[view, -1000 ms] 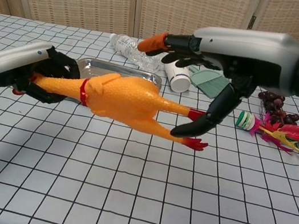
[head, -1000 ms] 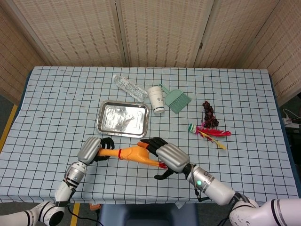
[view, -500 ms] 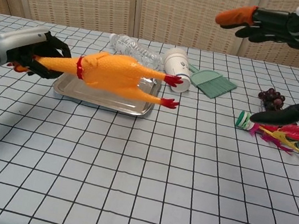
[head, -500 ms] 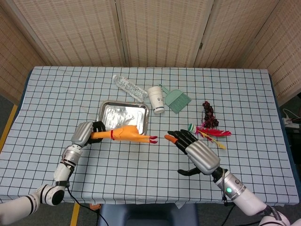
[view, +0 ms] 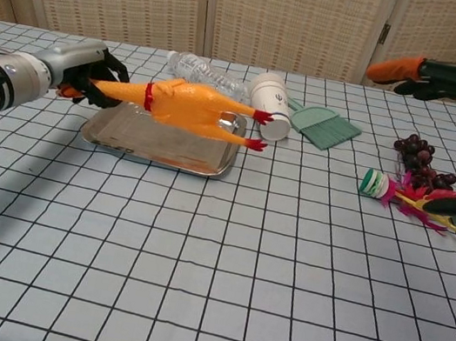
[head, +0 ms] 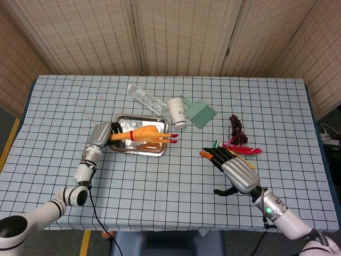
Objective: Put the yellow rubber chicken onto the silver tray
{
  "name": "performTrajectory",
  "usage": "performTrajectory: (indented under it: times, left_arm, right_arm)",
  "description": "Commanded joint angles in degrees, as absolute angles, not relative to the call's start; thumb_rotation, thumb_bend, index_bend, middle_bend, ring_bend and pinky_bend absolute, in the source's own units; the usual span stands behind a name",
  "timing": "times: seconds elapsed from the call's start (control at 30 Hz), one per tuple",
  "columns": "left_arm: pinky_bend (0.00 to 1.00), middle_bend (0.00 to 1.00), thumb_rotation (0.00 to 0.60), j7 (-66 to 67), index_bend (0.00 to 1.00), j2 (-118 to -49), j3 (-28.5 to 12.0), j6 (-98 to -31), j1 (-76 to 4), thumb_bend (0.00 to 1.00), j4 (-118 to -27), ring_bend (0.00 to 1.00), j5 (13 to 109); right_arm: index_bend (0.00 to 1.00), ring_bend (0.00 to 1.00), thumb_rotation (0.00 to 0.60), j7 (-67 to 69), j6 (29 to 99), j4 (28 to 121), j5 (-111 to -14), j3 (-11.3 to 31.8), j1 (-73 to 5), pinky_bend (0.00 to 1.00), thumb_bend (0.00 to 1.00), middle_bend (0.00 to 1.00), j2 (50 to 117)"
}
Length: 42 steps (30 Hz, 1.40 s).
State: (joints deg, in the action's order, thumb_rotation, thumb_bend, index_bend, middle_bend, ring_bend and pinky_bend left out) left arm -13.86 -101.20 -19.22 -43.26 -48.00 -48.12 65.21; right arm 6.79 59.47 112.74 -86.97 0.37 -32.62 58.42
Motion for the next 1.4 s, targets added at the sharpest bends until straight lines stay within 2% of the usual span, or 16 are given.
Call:
performTrajectory:
  times: [0.03, 0.07, 0.1, 0.17, 0.27, 0.33, 0.43, 0.53, 0.9, 1.07, 1.23, 1.4]
  left_arm:
    - [0.75, 0.65, 0.600, -15.2, 0.88, -102.9, -19.9, -42.1, -49.2, 0.72, -44.8, 0.67, 64.7]
    - [0.74, 0.65, 0.600, -15.3, 0.85, -103.7, -19.7, -41.7, -49.7, 0.70, -42.6, 0.65, 64.9]
    - [0.71, 0.63, 0.600, -15.4, 0.78, -104.6, -19.4, -41.7, -50.1, 0.67, -40.5, 0.63, 65.3]
    - [0.65, 0.53, 0.600, -17.0, 0.47, -106.3, -19.1, -42.3, -50.7, 0.62, -37.5, 0.55, 66.4]
    - [0.51, 0.32, 0.600, -19.5, 0.11, -107.7, -18.9, -42.4, -51.2, 0.58, -34.7, 0.37, 67.3]
    - [0.39, 0.17, 0.600, -20.0, 0.01, -108.1, -18.5, -41.9, -51.5, 0.55, -33.3, 0.23, 67.8]
    - [0.25, 0.02, 0.600, -19.4, 0.00, -108.9, -17.7, -42.6, -51.8, 0.51, -31.3, 0.06, 68.8]
    - [0.19, 0.00, 0.600, -19.4, 0.00, -109.2, -16.9, -43.2, -51.7, 0.48, -30.3, 0.00, 69.9]
    - [0.07, 0.00, 0.600, -16.4, 0.00, -108.3, -15.1, -45.2, -51.6, 0.40, -31.4, 0.00, 72.1]
    - [0.06, 0.00, 0.600, -14.1, 0.00, -107.7, -15.5, -45.5, -51.8, 0.39, -32.9, 0.00, 71.7]
    - [0.06, 0.00, 0.600, -10.4, 0.00, -106.2, -16.2, -42.7, -52.1, 0.38, -35.2, 0.00, 69.6]
    - [0.05, 0.00, 0.600, -1.1, 0.00, -104.7, -17.7, -38.0, -53.1, 0.39, -37.3, 0.00, 64.4]
  right_arm:
    - [0.00, 0.00, 0.600, 6.7, 59.0, 112.4, -86.7, 0.6, -32.7, 0.00, 0.11, 0.00, 58.7]
    - [0.00, 0.00, 0.600, 6.4, 58.9, 112.2, -86.6, 0.7, -32.7, 0.00, 0.11, 0.00, 58.9]
    - [0.00, 0.00, 0.600, 6.2, 58.8, 112.1, -86.3, 0.8, -32.8, 0.00, 0.11, 0.00, 59.1]
    - [0.00, 0.00, 0.600, 6.0, 58.6, 112.0, -85.8, 1.1, -32.7, 0.00, 0.11, 0.00, 59.4]
    - [0.00, 0.00, 0.600, 5.6, 58.3, 111.8, -85.3, 1.3, -32.7, 0.00, 0.11, 0.00, 59.8]
    - [0.00, 0.00, 0.600, 5.4, 58.2, 111.9, -85.1, 1.4, -32.6, 0.00, 0.11, 0.00, 60.0]
    - [0.00, 0.00, 0.600, 5.3, 58.4, 112.1, -85.2, 1.4, -32.3, 0.00, 0.11, 0.00, 59.9]
    - [0.00, 0.00, 0.600, 5.4, 58.8, 112.3, -85.6, 1.5, -32.0, 0.00, 0.11, 0.00, 59.4]
    - [0.00, 0.00, 0.600, 6.9, 59.5, 112.8, -86.5, 1.8, -31.2, 0.00, 0.11, 0.00, 58.5]
    - [0.00, 0.00, 0.600, 7.5, 59.8, 113.1, -87.2, 1.7, -30.8, 0.00, 0.11, 0.00, 58.0]
    - [0.00, 0.00, 0.600, 8.3, 60.1, 113.3, -87.7, 1.9, -30.5, 0.00, 0.11, 0.00, 57.4]
    - [0.00, 0.00, 0.600, 9.4, 60.2, 113.0, -88.3, 1.8, -30.3, 0.00, 0.11, 0.00, 57.3]
